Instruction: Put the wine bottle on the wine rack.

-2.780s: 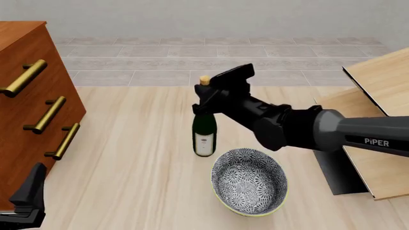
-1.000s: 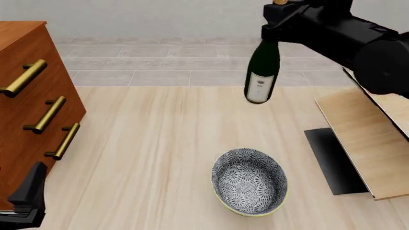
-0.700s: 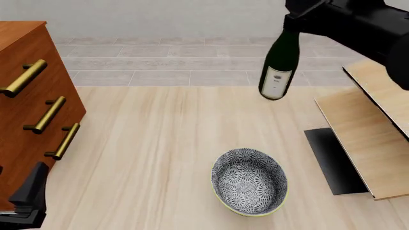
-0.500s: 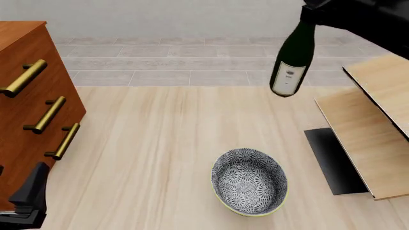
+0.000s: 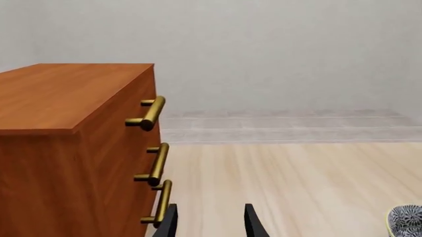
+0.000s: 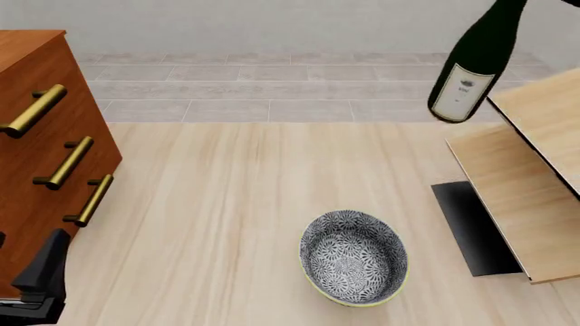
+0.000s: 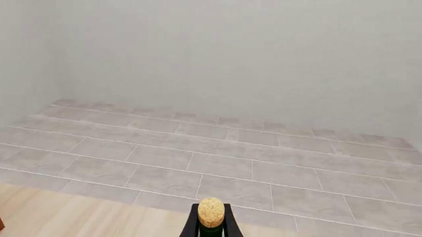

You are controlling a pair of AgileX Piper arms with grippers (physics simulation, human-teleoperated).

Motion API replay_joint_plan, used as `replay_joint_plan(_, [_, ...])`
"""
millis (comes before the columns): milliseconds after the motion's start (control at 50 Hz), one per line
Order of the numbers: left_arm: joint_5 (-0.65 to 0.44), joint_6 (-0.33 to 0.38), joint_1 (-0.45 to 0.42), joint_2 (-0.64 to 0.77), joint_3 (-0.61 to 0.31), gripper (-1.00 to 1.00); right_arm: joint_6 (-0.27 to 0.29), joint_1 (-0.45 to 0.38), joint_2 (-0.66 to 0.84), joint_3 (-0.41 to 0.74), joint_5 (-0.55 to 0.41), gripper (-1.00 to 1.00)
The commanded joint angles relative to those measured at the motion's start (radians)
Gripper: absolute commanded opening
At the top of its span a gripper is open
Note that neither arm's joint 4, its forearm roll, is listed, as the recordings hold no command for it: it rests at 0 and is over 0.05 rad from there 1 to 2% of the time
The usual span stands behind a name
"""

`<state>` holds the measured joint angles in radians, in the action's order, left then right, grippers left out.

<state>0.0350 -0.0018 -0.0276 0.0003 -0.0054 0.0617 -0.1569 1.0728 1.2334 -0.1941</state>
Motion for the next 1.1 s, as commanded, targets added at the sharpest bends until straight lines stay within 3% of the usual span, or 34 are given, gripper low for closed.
replay_joint_plan(20, [-0.001,-0.004,-0.01,0.0,-0.005,1.0,-0.027,0.066,-0.065,0.039,-0.069,-1.0])
replay_joint_plan(500, [0.01,-0.013,-0.024,0.0,0.002,1.0,-0.09,0.185,-0.138,0.063,-0.195,-1.0])
replay_joint_plan(1100, [0.002,-0.016,-0.029,0.0,0.005,1.0,-0.155,0.345,-0.146,0.052,-0.229,-1.0])
